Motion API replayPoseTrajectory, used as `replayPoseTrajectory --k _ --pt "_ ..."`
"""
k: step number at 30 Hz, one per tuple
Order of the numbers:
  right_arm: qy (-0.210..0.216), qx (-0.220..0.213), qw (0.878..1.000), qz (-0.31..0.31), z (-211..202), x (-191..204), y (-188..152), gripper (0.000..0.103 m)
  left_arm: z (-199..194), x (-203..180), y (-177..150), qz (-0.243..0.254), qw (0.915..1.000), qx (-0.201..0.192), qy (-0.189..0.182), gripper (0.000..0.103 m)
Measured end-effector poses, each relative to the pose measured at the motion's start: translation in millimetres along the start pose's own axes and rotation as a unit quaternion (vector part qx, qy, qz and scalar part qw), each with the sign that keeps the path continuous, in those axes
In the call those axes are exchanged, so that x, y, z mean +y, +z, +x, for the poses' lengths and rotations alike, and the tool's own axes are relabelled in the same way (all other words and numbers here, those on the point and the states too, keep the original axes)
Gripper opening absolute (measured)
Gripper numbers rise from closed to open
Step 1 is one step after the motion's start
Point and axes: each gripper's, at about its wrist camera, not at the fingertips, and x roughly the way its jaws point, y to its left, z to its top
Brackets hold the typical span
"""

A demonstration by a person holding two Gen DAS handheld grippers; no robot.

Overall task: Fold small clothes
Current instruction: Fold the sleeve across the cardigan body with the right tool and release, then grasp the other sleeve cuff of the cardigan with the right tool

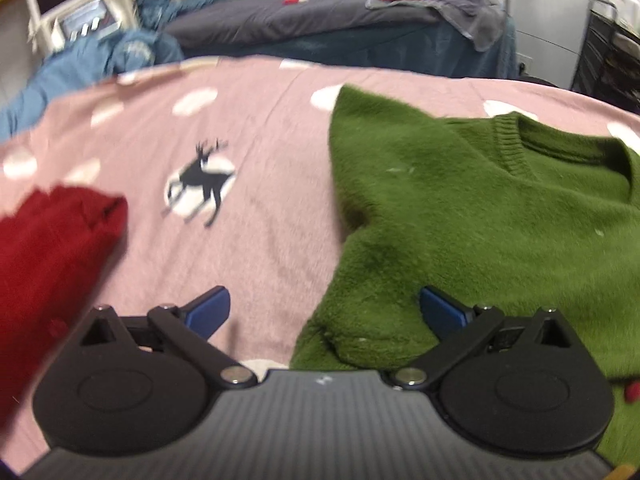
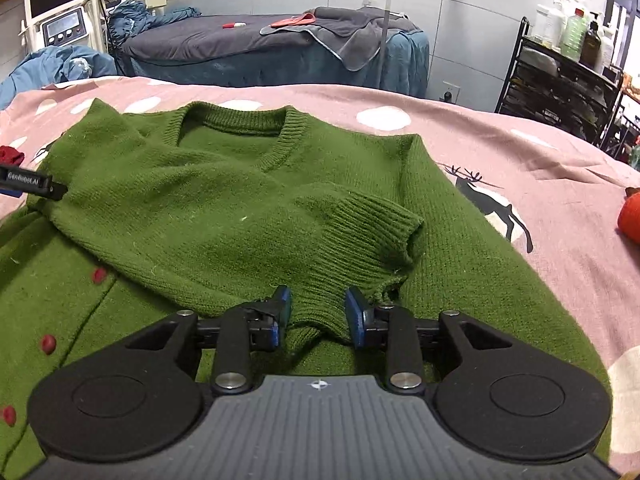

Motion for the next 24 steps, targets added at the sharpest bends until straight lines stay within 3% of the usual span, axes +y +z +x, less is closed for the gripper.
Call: replayPoseTrajectory --k 4,6,10,17,19,24 --pt "0.012 -0.025 0.999 0.022 -23.6 2.3 -3.6 0.062 -33.8 2.4 -5.2 0.032 0.9988 -0.033 0.016 0.103" --pt "0.023 -0.057 0.997 0.041 -43.2 -1.2 -9.3 0.071 -53.5 6.9 -10.8 0.033 0.9986 -0.042 0.007 0.103" --pt "0.03 -0.08 0.995 0.048 -85.0 -2.4 -23.8 0.072 -97.6 4.7 -30.0 0.04 0.9968 -0.062 -0.031 0.103" --pt "0.017 -0.047 0.999 0.019 -154.6 -13.2 -59.9 0.072 -142.8 -29.6 -61.7 0.069 0.9909 -0.049 -0.105 0.103" --pt "0.011 -0.035 0.999 -0.008 -173.2 -15.9 -70.1 0.072 -150.5 -45.1 -68.5 0.083 0.9892 -0.048 -0.111 0.103" --pt "0.053 0.026 0.996 -0.074 -199.8 3.3 -93.4 0.072 -167.6 -95.2 -86.7 0.138 0.9799 -0.05 -0.135 0.103"
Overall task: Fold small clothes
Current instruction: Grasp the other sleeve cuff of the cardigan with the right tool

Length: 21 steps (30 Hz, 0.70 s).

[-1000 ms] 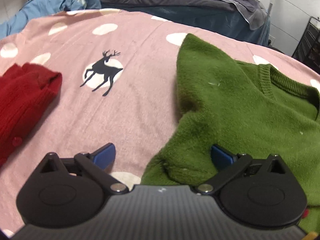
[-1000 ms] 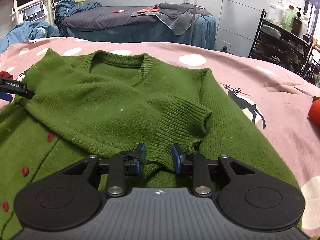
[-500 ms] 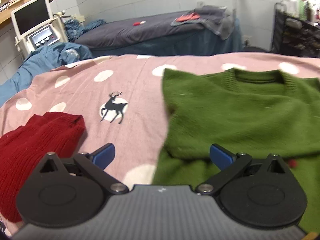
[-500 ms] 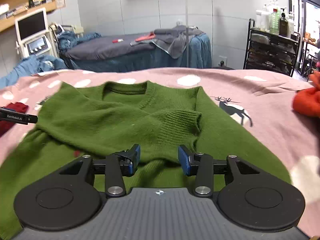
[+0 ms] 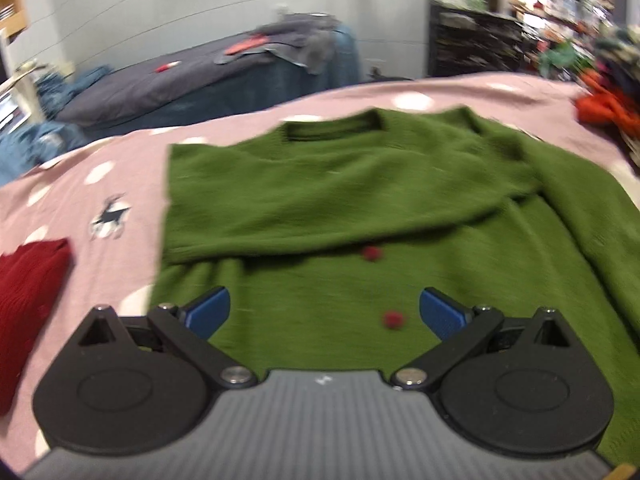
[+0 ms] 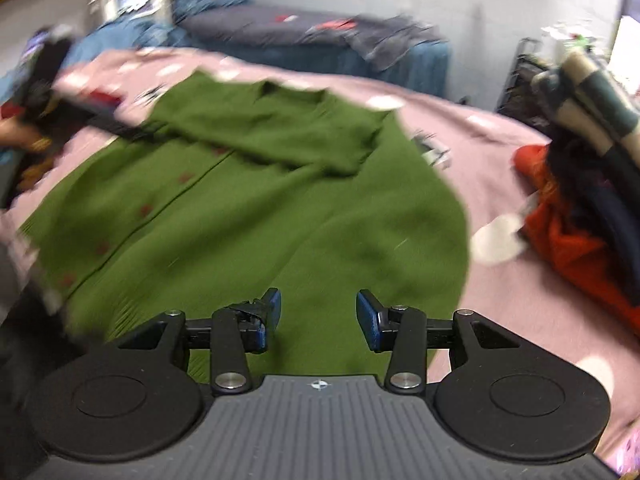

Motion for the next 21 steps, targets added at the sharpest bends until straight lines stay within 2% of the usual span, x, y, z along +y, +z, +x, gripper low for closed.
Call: replayPoseTrajectory --k 3,7,8,10,11,12,15,18,19,21 --pt "0.021 0.025 0.999 -0.01 1.9 17.3 -6.9 0.072 -2.5 -25.9 -3.6 0.018 0.9996 0.012 -0.018 0.103" --pt "0.011 0.063 0.998 -0.008 20.5 27.9 -17.2 0.072 -9.4 -46.6 -8.4 0.04 0.9986 0.006 -0.034 0.103" --pt "0.009 0.068 0.998 -0.002 24.4 26.9 -20.8 0.069 -9.8 -49.7 -9.0 0.044 0.9985 0.006 -0.033 0.103" --pt "0.014 0.073 0.997 0.012 33.9 24.5 -25.3 0.053 -9.7 -53.7 -10.1 0.047 0.9983 0.012 -0.033 0.103" --pt "0.015 0.074 0.997 0.02 37.6 21.8 -26.6 0.031 -9.3 -54.6 -9.7 0.047 0.9982 0.015 -0.035 0.103" --pt "0.014 0.073 0.997 0.033 39.8 18.2 -27.3 0.018 -9.6 -54.8 -9.6 0.044 0.9983 0.016 -0.036 0.103" --pt "0.05 0.052 0.99 0.119 36.6 -4.6 -25.0 0.011 -13.0 -55.5 -9.2 0.041 0.998 0.012 -0.045 0.103" --pt "0.082 -0.022 0.97 0.229 18.6 -45.3 -18.8 0.011 -18.4 -60.9 -8.5 0.045 0.997 0.006 -0.063 0.103" --pt "0.087 -0.049 0.957 0.271 11.7 -61.7 -17.3 0.011 -20.8 -63.5 -8.3 0.047 0.9963 0.003 -0.071 0.103" --pt "0.117 -0.102 0.918 0.364 -1.5 -96.4 -17.8 0.011 -24.7 -70.3 -8.0 0.056 0.9947 -0.002 -0.086 0.103"
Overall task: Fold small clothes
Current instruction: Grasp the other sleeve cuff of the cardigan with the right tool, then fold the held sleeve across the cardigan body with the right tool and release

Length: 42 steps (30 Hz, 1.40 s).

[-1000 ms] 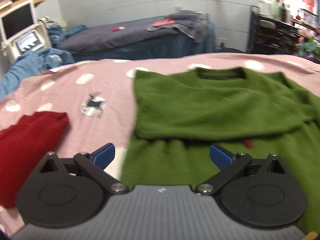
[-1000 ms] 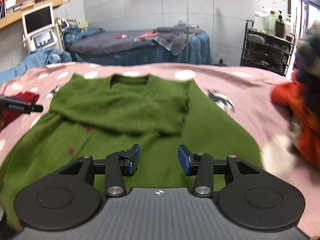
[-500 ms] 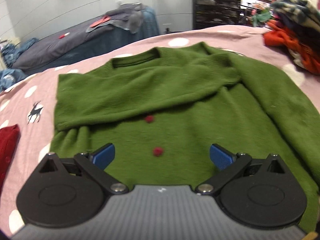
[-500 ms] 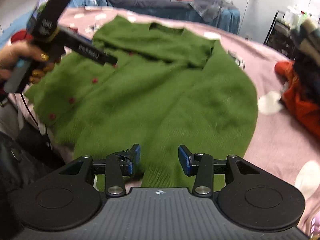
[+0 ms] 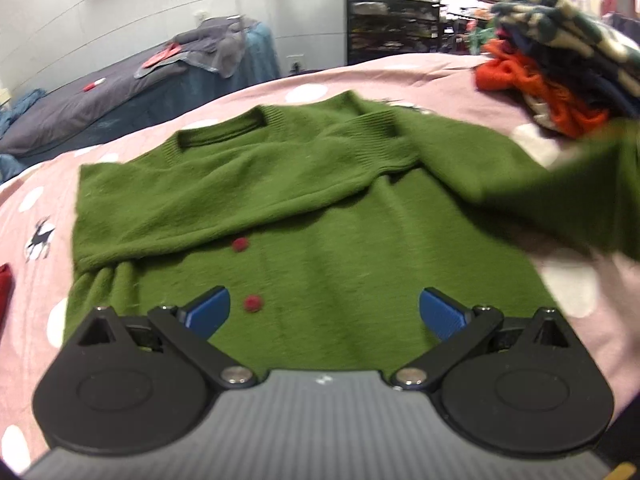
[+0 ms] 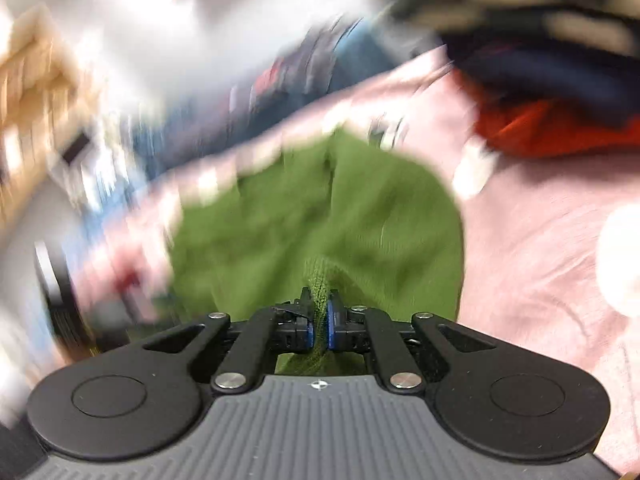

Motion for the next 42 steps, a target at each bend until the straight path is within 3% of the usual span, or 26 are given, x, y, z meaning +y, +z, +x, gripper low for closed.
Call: replayPoseTrajectory --k 3,6,8,10,12,14,20,27,31,37,42 --pt "0.088 -0.048 0.988 0.12 -20.5 -24.6 28.6 0.012 1.7 -9.6 1.4 0.014 0.9998 0.003 -0.012 0.103" --pt "0.179 -0.099 0.959 0.195 -40.7 -34.0 52.0 0.012 6.7 -14.1 -0.2 0.02 0.9997 0.009 -0.009 0.103" --pt "0.2 -0.14 0.946 0.215 -51.2 -37.8 69.2 0.012 10.7 -13.3 -1.9 0.02 0.9997 0.012 -0.004 0.103" --pt "0.162 -0.151 0.958 0.183 -52.0 -28.5 83.5 0.012 14.4 -10.4 -2.5 0.016 0.9997 0.02 0.0 0.103" --pt "0.141 -0.125 0.969 0.16 -36.3 -16.2 89.5 0.012 15.0 -5.1 -3.6 0.008 0.9997 0.022 0.001 0.103" --pt "0.154 -0.09 0.972 0.156 -9.9 -5.2 86.5 0.012 14.8 2.6 -5.8 -0.001 0.9997 0.024 0.005 0.103" --pt "0.234 -0.016 0.96 0.152 60.3 34.9 92.7 0.012 14.1 35.3 -10.7 -0.031 0.9986 0.031 0.03 0.103" --pt "0.28 0.063 0.952 0.103 146.2 116.4 112.7 0.012 9.3 72.2 -27.3 -0.076 0.9932 0.043 0.076 0.103" --pt "0.305 0.109 0.94 0.104 187.8 144.3 109.8 0.012 7.1 87.1 -34.7 -0.092 0.99 0.047 0.096 0.103" --pt "0.297 0.167 0.934 0.109 241.9 167.8 99.7 0.012 10.2 101.0 -35.8 -0.109 0.987 0.058 0.103 0.103" --pt "0.256 0.178 0.947 0.078 281.9 183.2 88.7 0.013 7.8 106.4 -36.5 -0.11 0.9866 0.053 0.109 0.103"
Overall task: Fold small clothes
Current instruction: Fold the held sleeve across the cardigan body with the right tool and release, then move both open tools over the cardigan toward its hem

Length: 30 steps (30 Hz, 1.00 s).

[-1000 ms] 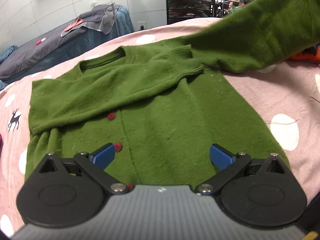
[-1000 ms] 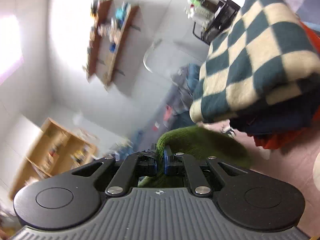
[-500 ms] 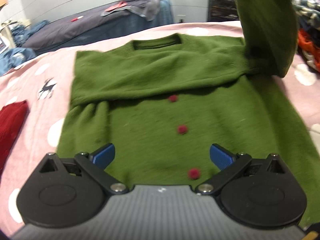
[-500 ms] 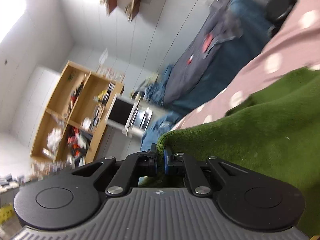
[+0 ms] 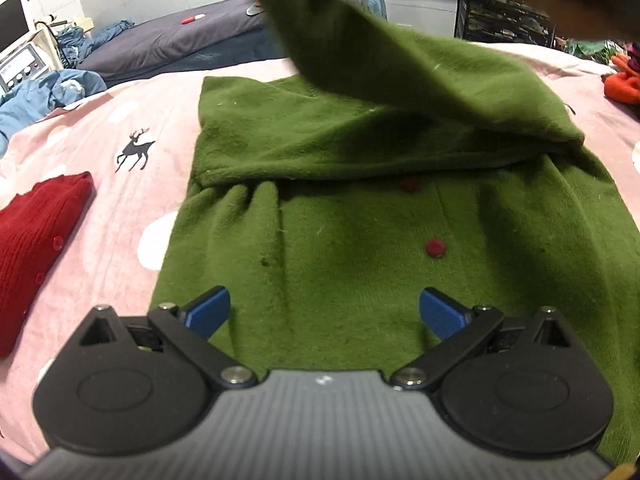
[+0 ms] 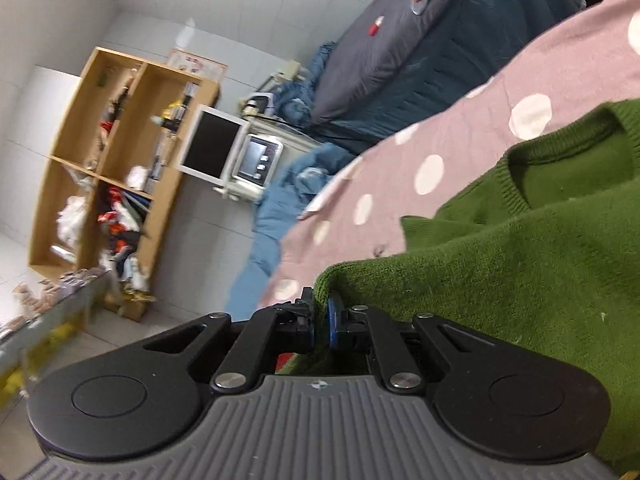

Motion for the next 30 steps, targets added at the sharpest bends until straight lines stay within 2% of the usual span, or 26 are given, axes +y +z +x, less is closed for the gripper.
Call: replayPoseTrajectory --k 4,7,15,17,18,19,21,22,25,27,30 --pt "-0.004 0.009 1.0 0.025 33.0 -20.1 3.3 0.013 -2.4 10.9 -0.5 -0.013 0.9999 -0.007 0.005 0.103" --pt "-0.037 0.011 0.999 0.024 49.0 -30.8 2.1 0.013 -4.4 23.1 0.0 -0.029 0.9993 -0.018 0.015 0.103" --pt "-0.058 -0.009 0.997 0.046 54.7 -49.7 -2.2 0.014 -4.8 40.5 3.8 -0.049 0.9985 -0.019 0.018 0.103" --pt "-0.071 -0.008 0.997 0.034 60.7 -48.3 -3.8 0.024 -4.7 38.4 3.9 -0.046 0.9985 -0.021 0.022 0.103" --pt "-0.079 -0.009 0.996 0.028 64.3 -47.4 -4.9 0.035 -5.1 37.1 3.9 -0.044 0.9986 -0.021 0.022 0.103" --pt "-0.087 -0.014 0.996 0.022 65.8 -46.7 -6.3 0.042 -5.4 36.0 4.1 -0.043 0.9986 -0.022 0.021 0.103" --pt "-0.097 -0.027 0.995 0.015 64.6 -46.1 -9.1 0.065 -5.3 36.3 3.9 -0.043 0.9986 -0.023 0.021 0.103" --pt "-0.1 -0.025 0.995 0.013 65.4 -45.7 -9.9 0.068 -5.2 35.9 4.0 -0.042 0.9987 -0.022 0.02 0.103" --pt "-0.101 -0.02 0.995 -0.004 55.6 -41.5 -13.1 0.069 -5.2 36.7 3.9 -0.045 0.9984 -0.026 0.023 0.103" --pt "-0.099 -0.021 0.994 -0.031 43.7 -34.6 -14.8 0.069 -4.1 38.6 5.0 -0.046 0.9982 -0.028 0.026 0.103" --pt "-0.128 -0.026 0.987 -0.089 19.0 -20.5 -18.9 0.069 -6.0 46.3 9.4 -0.056 0.9967 -0.048 0.034 0.103"
